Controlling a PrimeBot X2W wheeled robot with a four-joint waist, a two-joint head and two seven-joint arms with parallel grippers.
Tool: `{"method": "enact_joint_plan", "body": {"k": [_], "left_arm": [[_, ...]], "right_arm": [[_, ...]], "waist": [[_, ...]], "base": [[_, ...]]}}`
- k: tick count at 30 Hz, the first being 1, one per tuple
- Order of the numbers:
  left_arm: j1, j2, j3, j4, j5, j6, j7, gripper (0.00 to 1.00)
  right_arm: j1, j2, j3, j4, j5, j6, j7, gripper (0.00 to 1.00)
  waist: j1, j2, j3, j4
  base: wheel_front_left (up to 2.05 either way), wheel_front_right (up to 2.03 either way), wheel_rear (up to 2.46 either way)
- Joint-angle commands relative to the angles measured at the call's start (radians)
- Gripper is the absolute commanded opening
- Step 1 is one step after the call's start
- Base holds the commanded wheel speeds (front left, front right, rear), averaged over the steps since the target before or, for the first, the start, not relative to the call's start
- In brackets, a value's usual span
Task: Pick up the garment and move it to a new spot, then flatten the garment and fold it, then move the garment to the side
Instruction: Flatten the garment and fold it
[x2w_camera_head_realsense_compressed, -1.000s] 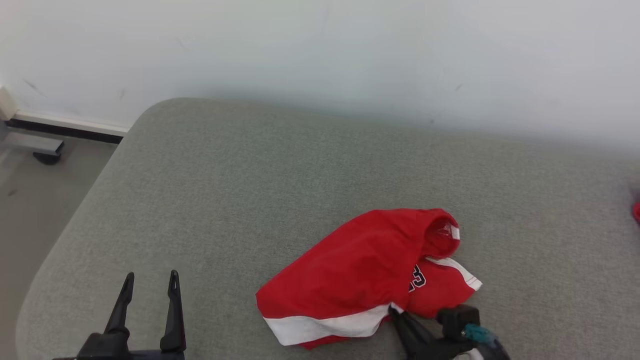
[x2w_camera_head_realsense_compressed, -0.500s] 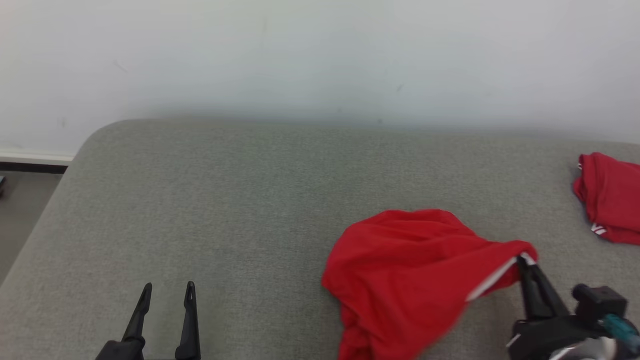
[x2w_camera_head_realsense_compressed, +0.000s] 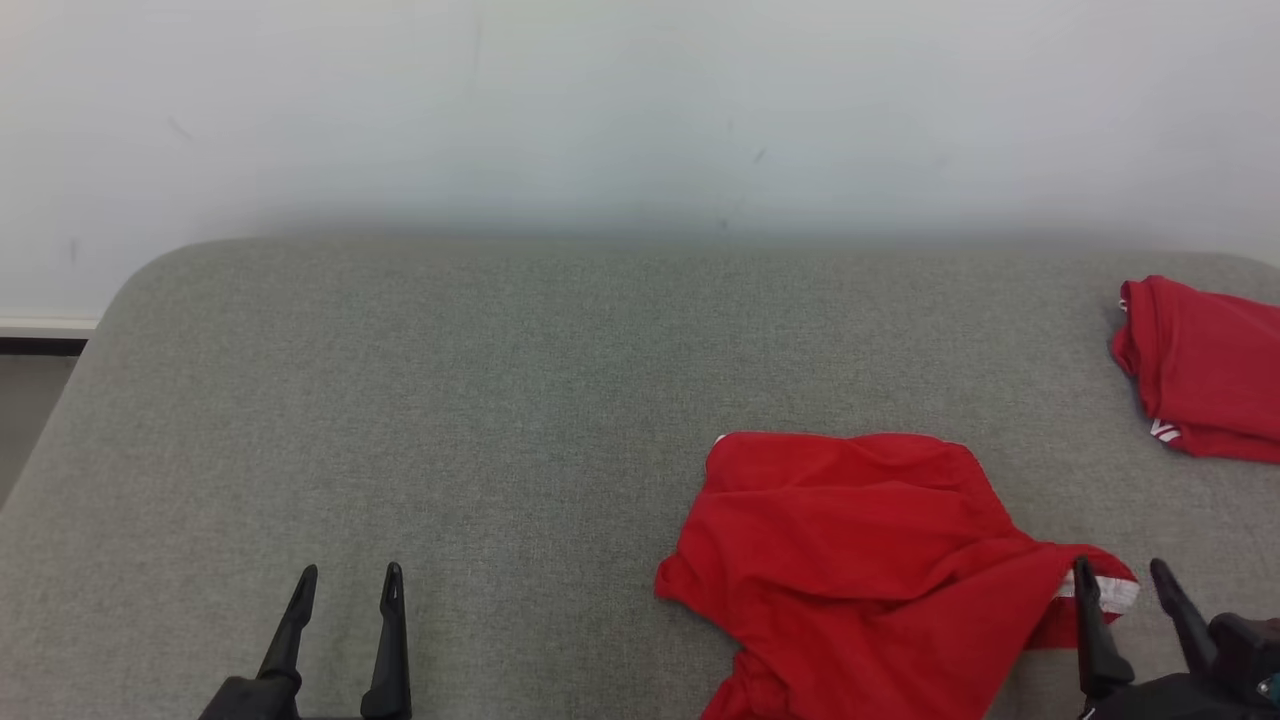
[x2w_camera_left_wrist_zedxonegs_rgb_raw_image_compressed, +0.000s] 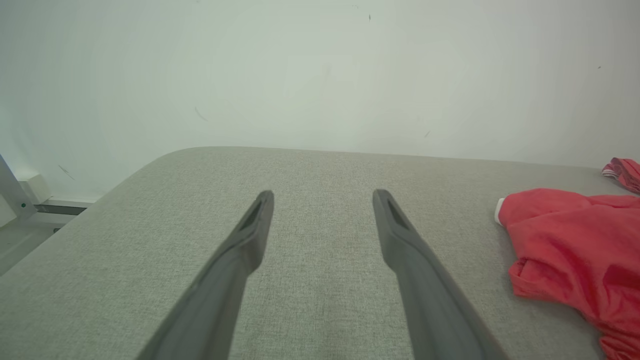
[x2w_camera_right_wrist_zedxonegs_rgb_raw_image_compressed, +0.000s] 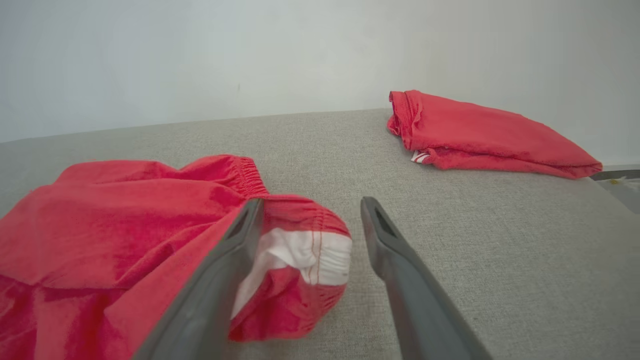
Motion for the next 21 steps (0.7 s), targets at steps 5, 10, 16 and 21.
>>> {"method": "enact_joint_plan", "body": {"k": [5,10,16,21], "left_arm": [[0.007,-0.003,0.014,0.004,0.016,-0.006,-0.003,1.0],[0.012,-0.006,0.017,-0.001,0.019,-0.006,-0.003,1.0],[0.024,-0.01,-0.014,0.005,0.022,-0.017,-0.003,1.0],[0.001,-0.013,-0.114,0.045,0.027,-0.031,-0.003,1.0]], "right_arm": [[0.022,0.014,-0.042,-0.082,-0.038,-0.002,0.004,1.0],[0.053,0.035,-0.052,-0.187,-0.043,-0.002,0.013,1.0],[0.088,0.074,-0.037,-0.287,-0.053,-0.002,0.02,1.0],[0.095,0.088,-0.023,-0.301,-0.042,-0.002,0.02,1.0]], "waist": [[0.0,-0.0001,-0.021,-0.005],[0.0,-0.0001,-0.027,-0.007],[0.0,-0.0001,-0.026,-0.02],[0.0,-0.0001,-0.016,-0.042]], "base": [[0.0,0.0,0.0],[0.0,0.0,0.0],[0.0,0.0,0.0],[0.0,0.0,0.0]]}}
